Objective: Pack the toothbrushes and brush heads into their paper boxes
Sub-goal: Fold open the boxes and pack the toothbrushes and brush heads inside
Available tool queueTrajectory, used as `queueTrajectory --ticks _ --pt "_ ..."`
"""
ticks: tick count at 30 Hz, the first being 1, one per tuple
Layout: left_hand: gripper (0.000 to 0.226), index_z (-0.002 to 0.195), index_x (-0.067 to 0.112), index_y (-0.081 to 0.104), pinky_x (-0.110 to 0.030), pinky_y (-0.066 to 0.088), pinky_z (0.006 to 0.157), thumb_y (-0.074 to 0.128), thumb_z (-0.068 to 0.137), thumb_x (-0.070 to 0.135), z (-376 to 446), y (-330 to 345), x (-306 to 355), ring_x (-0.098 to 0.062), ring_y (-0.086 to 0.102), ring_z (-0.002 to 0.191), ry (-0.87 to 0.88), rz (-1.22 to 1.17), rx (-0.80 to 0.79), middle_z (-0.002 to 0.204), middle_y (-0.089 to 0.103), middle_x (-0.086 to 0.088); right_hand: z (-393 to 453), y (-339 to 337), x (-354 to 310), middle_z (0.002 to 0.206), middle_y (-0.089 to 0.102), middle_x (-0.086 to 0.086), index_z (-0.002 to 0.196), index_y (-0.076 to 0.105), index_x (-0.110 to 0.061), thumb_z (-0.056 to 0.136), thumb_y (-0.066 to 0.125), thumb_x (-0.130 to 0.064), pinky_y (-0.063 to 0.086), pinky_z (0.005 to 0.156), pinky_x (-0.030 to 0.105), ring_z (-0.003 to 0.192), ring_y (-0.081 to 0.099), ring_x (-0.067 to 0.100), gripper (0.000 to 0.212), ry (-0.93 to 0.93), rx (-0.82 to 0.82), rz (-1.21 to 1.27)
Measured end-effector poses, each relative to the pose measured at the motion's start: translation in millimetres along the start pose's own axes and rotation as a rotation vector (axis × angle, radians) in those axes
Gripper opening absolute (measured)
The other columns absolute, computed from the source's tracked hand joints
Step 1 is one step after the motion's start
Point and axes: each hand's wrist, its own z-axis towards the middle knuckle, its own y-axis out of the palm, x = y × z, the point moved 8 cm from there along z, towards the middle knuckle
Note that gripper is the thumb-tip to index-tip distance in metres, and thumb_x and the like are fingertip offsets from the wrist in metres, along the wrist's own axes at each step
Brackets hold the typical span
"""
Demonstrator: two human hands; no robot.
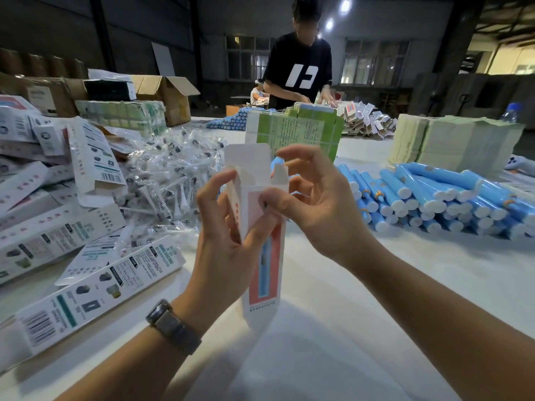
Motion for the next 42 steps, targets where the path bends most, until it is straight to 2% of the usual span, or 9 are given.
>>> queueTrajectory --ticks 5,8,14,19,22,28,32,35,42 --pt "0.035 0.125 0.037 0.03 -0.023 0.053 0.071 0.05 0.099 0.025 -3 0 1 -0.007 0.064 0.084 0.041 0.022 -0.041 0.103 0.062 0.016 -1 0 9 0.107 0.061 0.019 0.116 0.062 -0.025 0.084 0.069 -0.015 0.05 0.071 0.03 0.077 0.06 0.014 0.034 0.003 -0.059 0.088" --pt "0.033 0.12 0.038 0.034 -0.019 0.051 0.067 0.048 0.102 0.014 -3 0 0 0.0 0.059 0.077 0.009 -0.039 -0.04 0.099 0.06 0.02 -2 2 8 0.097 0.061 0.009 0.113 0.063 -0.024 0.085 0.067 -0.013 0.049 0.069 0.026 0.07 0.058 0.011 0.03 -0.001 -0.08 0.096" --pt "0.034 0.116 0.041 0.038 -0.022 0.05 0.07 0.044 0.099 0.012 -3 2 -2 -0.005 0.057 0.079 -0.037 -0.126 -0.052 0.096 0.059 0.02 -3 6 5 0.1 0.058 -0.002 0.102 0.066 -0.023 0.088 0.063 -0.016 0.048 0.073 0.024 0.078 0.058 0.008 0.016 -0.003 -0.141 0.03" --pt "0.032 0.116 0.039 0.04 -0.022 0.051 0.072 0.044 0.1 0.012 -5 7 -2 -0.006 0.059 0.083 -0.072 -0.207 -0.07 0.104 0.06 0.014 1 -4 4 0.122 0.059 0.006 0.095 0.074 -0.021 0.079 0.075 -0.017 0.053 0.087 0.047 0.104 0.061 0.038 0.016 -0.006 -0.101 0.113" --pt "0.04 0.12 0.045 0.038 -0.027 0.054 0.074 0.044 0.099 0.011 -5 10 -1 -0.011 0.062 0.086 -0.098 -0.207 -0.097 0.111 0.061 0.005 3 -6 -2 0.106 0.067 -0.006 0.091 0.074 -0.03 0.074 0.077 -0.02 0.049 0.079 0.033 0.1 0.063 0.021 0.02 -0.053 -0.107 0.167" --pt "0.056 0.137 0.045 0.022 -0.044 0.048 0.107 0.044 0.099 0.011 -3 12 0 -0.016 0.062 0.118 -0.125 -0.152 -0.132 0.134 0.058 0.012 4 -4 -12 0.099 0.069 -0.001 0.113 0.061 -0.023 0.085 0.071 -0.012 0.045 0.075 0.032 0.094 0.061 0.032 0.031 -0.127 -0.166 0.031" --pt "0.046 0.135 0.042 0.03 -0.026 0.051 0.088 0.044 0.101 0.014 -6 13 0 -0.01 0.064 0.101 -0.096 -0.115 -0.168 0.12 0.062 0.007 3 -1 -21 0.097 0.066 -0.001 0.09 0.071 -0.017 0.084 0.07 -0.011 0.045 0.073 0.03 0.093 0.062 0.025 0.009 -0.123 -0.175 -0.002" --pt "0.034 0.126 0.04 0.035 -0.026 0.051 0.076 0.047 0.099 0.024 -7 14 2 -0.012 0.059 0.087 -0.071 -0.091 -0.168 0.107 0.06 -0.001 4 -1 -24 0.089 0.064 -0.003 0.079 0.07 -0.016 0.083 0.072 -0.015 0.048 0.071 0.037 0.087 0.062 0.021 0.004 -0.088 -0.153 0.022" --pt "0.044 0.137 0.039 0.028 -0.028 0.051 0.088 0.046 0.098 0.027 -8 17 5 -0.016 0.064 0.106 -0.018 -0.037 -0.185 0.125 0.06 0.0 5 4 -32 0.093 0.062 -0.005 0.088 0.071 -0.023 0.077 0.067 -0.005 0.052 0.072 0.042 0.09 0.058 0.03 0.021 -0.056 -0.221 -0.131"
